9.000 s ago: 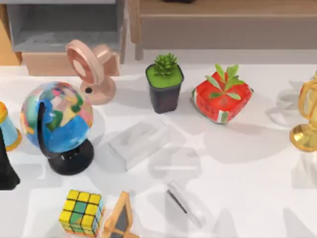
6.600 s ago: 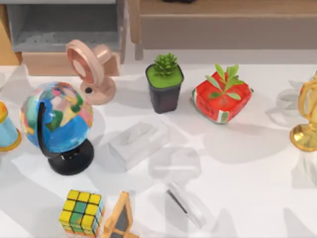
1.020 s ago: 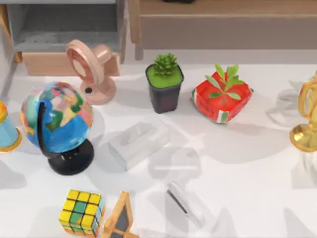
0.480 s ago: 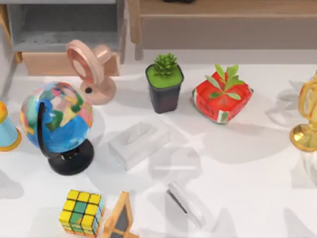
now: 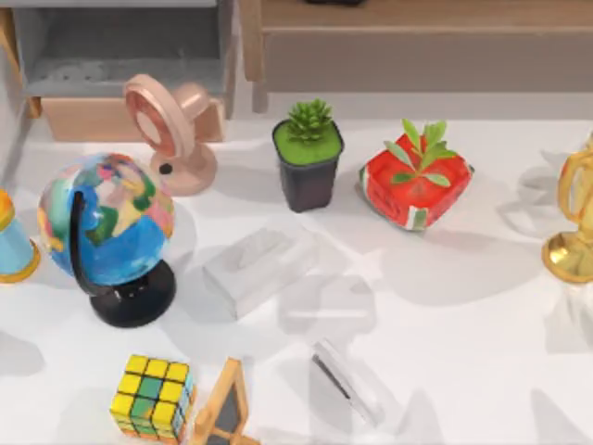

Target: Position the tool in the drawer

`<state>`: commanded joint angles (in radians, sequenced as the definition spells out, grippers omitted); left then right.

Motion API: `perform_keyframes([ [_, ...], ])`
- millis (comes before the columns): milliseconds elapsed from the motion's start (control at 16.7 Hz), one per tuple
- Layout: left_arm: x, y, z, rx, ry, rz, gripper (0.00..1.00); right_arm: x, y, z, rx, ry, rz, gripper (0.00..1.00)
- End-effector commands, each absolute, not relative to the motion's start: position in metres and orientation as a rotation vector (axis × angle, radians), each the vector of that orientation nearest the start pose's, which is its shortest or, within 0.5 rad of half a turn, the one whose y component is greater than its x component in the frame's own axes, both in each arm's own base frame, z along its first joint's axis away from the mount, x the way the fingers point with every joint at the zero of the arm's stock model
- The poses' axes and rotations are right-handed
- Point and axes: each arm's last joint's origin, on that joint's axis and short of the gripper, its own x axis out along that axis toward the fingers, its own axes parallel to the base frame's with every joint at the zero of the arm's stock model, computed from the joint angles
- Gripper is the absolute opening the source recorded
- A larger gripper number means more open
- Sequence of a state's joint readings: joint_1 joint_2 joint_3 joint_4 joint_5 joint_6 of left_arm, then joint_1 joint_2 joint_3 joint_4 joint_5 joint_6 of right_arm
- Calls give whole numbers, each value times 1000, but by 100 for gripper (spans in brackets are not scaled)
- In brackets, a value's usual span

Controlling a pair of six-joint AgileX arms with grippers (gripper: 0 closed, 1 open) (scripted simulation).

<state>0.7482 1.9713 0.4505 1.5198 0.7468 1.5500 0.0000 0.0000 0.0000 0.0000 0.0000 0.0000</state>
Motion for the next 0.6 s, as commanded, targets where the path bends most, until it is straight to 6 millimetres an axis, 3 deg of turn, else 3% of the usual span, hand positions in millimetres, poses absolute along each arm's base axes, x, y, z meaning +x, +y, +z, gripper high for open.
perform_keyframes([
  [180,231,197,131,1459,9,133,100,106,-1,160,0,0,0,100],
  [360,248,200,165,1279,-21,190,100,106,-1,160,0,0,0,100],
  [600,294,175,205,879,-56,127,100,106,-1,160,0,0,0,100],
])
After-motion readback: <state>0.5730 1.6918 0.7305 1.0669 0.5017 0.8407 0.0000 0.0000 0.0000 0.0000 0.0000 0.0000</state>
